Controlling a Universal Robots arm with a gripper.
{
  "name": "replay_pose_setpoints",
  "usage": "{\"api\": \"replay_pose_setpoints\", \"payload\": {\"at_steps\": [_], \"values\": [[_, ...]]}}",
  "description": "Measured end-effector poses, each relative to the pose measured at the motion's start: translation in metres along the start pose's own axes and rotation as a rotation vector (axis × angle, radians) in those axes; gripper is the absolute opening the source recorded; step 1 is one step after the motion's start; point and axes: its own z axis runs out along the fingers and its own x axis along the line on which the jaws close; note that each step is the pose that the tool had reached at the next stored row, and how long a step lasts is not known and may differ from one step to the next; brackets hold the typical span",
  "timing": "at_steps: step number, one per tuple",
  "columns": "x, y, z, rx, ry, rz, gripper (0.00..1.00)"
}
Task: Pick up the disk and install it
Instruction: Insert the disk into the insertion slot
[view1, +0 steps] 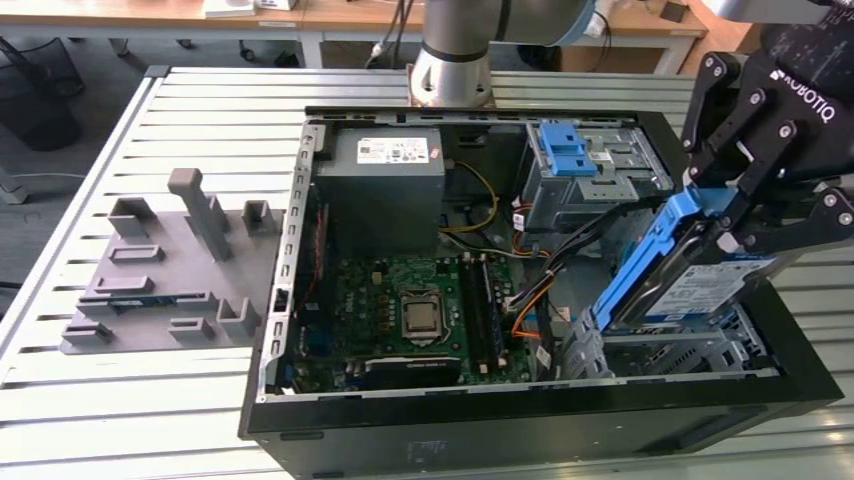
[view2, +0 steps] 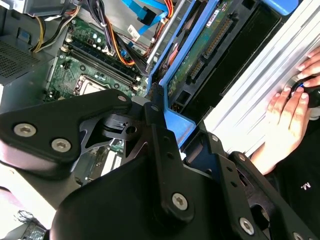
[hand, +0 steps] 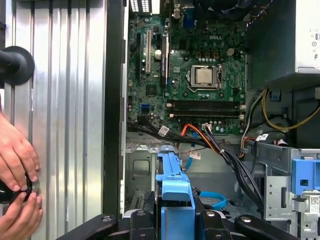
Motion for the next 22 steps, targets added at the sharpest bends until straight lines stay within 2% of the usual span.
{"api": "replay_pose_setpoints", "payload": {"at_steps": [22], "values": [[0.0003,-0.0004,0.0192,0.0,-0.0001,0.0,0.36]]}}
